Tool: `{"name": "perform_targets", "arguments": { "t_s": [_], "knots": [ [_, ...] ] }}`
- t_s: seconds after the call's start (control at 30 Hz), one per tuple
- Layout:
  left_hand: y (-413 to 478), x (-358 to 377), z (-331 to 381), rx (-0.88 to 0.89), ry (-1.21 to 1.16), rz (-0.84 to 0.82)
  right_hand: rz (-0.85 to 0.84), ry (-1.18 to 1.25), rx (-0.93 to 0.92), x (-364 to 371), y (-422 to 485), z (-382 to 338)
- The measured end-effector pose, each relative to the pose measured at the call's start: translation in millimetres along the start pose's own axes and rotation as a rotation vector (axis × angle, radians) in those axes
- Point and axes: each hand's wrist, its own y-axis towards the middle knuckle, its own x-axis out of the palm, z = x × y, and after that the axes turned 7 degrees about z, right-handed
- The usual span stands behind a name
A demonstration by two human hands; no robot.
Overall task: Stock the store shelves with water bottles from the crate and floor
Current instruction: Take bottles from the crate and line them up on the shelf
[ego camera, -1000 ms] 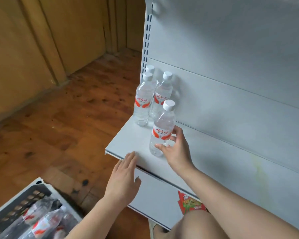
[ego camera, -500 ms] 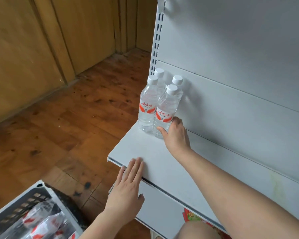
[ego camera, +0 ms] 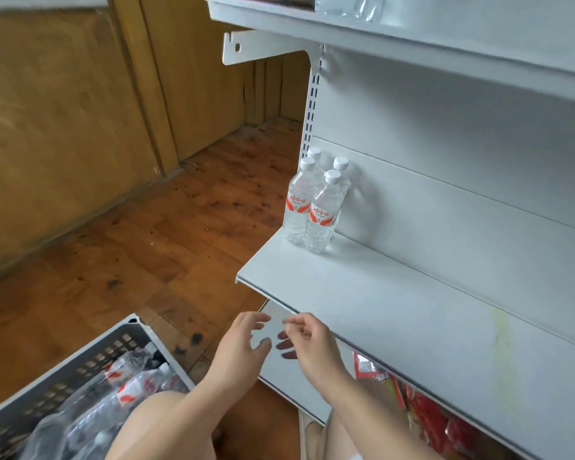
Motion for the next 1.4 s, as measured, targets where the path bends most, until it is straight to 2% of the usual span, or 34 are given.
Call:
{"name": "perform_targets", "arguments": {
  "t_s": [0.07, 0.17, 0.37, 0.47, 0.57, 0.77, 1.03, 1.2, 1.4],
  "knots": [
    [-24.7, -12.4, 4.6, -0.086, -0.149, 0.047, -0.034, 0.089, 0.065, -3.0, -36.1, 5.9],
    [-69.3, -29.7, 3.0, -0.188, -0.316, 0.079, -0.099, 0.082, 0.116, -7.8, -80.6, 19.1],
    [-140.4, -54.7, -14.6, -0.226, -0.37, 0.13, -0.135, 0.064, 0.059, -1.6, -137.9, 15.3],
    [-165.5, -71.2, -25.4, -0.224, -0.342, 0.153, -0.167, 0.128, 0.09, 15.9, -154.8, 5.2],
    [-193.4, -87.8, -34.6, -0.233, -0.337, 0.241, -0.266, 0.155, 0.131, 36.8, -178.7, -1.1],
    [-232.7, -107.4, -51.3, -0.276, -0.438, 0.391, -0.428, 0.11, 0.015, 60.0, -212.2, -0.9],
    [-265.1, -128.8, -74.4, -0.388, -0.307, 0.552, -0.584, -0.09, -0.042, 105.0, -191.5, -3.3],
    [-288.0, -152.7, -94.0, -0.474, -0.129, 0.597, -0.69, -0.233, -0.137, 133.8, -170.9, -1.4],
    [-302.2, -167.8, -122.6, -0.622, -0.065, 0.594, -0.783, -0.263, -0.143, 167.3, -167.2, -6.0]
  ]
}}
